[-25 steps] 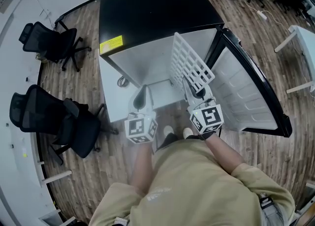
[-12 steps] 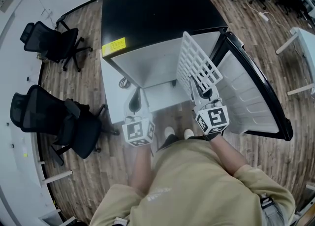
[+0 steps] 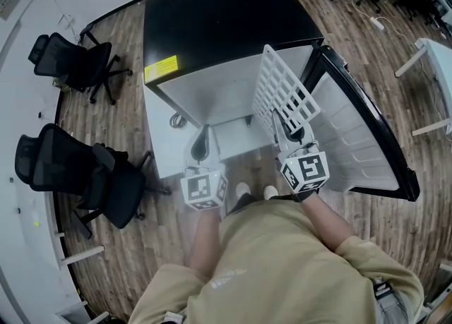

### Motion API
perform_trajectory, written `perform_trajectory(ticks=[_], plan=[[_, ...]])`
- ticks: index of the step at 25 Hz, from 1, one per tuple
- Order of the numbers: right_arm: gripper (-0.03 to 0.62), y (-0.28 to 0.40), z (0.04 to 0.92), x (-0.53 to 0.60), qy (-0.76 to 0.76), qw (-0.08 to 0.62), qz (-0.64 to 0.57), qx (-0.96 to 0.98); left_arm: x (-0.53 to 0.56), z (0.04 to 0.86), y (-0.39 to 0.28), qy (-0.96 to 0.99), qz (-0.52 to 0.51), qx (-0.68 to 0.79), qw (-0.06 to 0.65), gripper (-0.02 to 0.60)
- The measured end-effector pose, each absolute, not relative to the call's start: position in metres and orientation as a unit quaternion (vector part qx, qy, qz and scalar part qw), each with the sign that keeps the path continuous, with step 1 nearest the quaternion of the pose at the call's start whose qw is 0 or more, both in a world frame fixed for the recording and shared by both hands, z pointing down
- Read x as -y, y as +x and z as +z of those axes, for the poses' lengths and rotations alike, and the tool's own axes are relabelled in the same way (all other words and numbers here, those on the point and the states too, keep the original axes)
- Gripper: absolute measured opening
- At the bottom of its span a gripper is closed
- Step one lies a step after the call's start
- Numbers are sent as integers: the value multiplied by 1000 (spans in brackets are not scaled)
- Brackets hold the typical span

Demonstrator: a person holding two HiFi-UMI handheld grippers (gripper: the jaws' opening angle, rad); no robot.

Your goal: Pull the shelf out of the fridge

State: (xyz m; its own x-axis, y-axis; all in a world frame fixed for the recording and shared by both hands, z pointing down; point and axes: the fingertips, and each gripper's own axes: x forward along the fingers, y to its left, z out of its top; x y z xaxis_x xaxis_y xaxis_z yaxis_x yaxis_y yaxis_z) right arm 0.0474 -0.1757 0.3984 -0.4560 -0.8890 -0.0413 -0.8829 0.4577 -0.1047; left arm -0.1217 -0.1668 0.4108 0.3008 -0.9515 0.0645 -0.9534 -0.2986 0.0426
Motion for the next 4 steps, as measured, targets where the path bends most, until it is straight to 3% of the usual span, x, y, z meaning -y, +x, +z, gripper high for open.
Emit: perform_trajectory(ticks=[4], plan=[[23,49,399,176,-520,42,-32,-852,166,412,-121,804,15,593,38,2]])
